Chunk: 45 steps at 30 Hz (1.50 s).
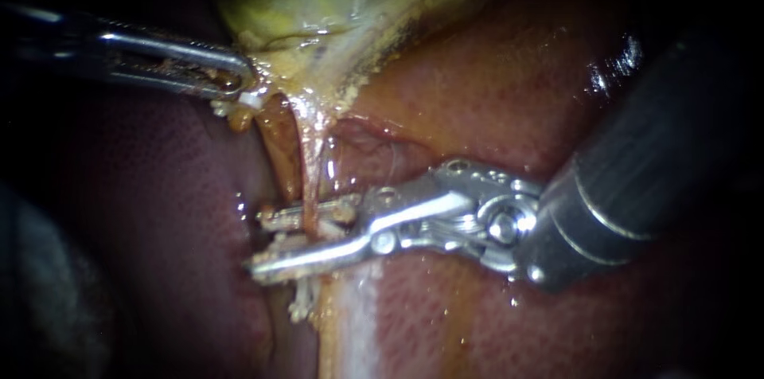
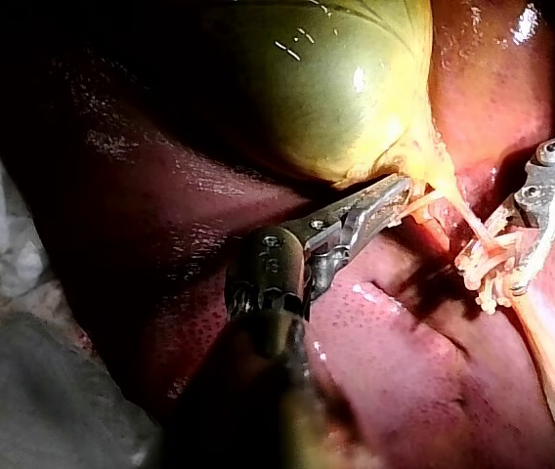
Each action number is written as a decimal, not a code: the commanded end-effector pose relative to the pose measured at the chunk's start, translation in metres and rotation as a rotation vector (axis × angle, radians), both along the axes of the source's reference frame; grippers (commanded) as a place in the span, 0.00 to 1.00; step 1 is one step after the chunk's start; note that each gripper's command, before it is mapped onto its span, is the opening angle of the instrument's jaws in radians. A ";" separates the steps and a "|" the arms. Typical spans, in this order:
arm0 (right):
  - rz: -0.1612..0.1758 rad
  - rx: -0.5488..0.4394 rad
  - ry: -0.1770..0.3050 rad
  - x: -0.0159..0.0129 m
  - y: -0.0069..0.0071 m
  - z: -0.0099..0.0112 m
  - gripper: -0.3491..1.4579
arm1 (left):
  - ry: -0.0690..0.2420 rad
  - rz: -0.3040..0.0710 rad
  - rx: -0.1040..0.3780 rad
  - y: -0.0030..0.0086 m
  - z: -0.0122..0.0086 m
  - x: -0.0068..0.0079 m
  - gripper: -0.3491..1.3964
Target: Clipping second clip right tube
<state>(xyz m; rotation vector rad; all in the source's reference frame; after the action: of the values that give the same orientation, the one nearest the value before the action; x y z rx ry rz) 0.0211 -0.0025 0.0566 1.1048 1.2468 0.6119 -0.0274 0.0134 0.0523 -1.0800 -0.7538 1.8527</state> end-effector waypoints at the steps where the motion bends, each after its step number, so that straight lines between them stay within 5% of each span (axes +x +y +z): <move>1: -0.009 0.003 0.009 0.0000 -0.0001 -0.0005 0.47 | -0.001 0.001 0.000 0.0000 0.0000 0.0001 0.00; 7: -0.051 0.026 0.062 0.0002 -0.0002 -0.0035 0.44 | -0.001 0.001 0.000 0.0000 0.0000 0.0001 0.00; 14: -0.042 0.029 0.059 0.0004 0.0003 -0.0039 0.39 | -0.001 0.001 0.000 0.0000 0.0000 0.0001 0.00; 18: -0.018 0.027 0.043 0.0002 0.0010 -0.0034 0.28 | -0.001 0.001 0.000 0.0000 0.0000 0.0001 0.00; 27: -0.019 0.096 0.005 -0.0001 0.0015 -0.0030 0.00 | -0.001 0.001 0.000 0.0000 0.0000 0.0001 0.00; 45: -0.028 0.123 -0.015 -0.0003 0.0011 -0.0026 0.00 | -0.001 0.000 0.000 0.0000 0.0000 0.0000 0.00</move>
<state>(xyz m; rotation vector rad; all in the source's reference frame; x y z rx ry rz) 0.0208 -0.0015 0.0541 1.2148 1.1916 0.6817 -0.0274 0.0135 0.0523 -1.0814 -0.7551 1.8529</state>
